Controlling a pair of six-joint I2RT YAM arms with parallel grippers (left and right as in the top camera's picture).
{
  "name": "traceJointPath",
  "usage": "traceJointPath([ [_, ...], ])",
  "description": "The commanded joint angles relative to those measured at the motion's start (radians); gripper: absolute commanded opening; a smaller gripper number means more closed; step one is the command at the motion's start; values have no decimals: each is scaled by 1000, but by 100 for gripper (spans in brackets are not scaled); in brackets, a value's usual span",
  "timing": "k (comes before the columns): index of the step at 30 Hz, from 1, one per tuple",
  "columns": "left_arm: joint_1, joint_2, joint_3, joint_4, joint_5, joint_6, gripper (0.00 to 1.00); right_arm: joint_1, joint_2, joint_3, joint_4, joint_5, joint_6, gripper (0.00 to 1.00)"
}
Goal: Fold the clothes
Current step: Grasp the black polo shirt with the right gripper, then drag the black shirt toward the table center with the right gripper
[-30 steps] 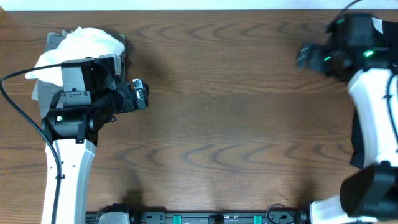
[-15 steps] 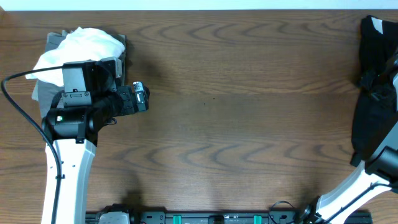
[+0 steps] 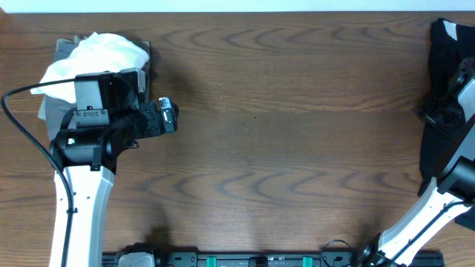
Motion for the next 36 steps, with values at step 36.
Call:
traceJointPath([
  [36, 3, -1, 21, 26, -18, 36, 98, 960, -166, 1, -155, -327, -789, 31],
])
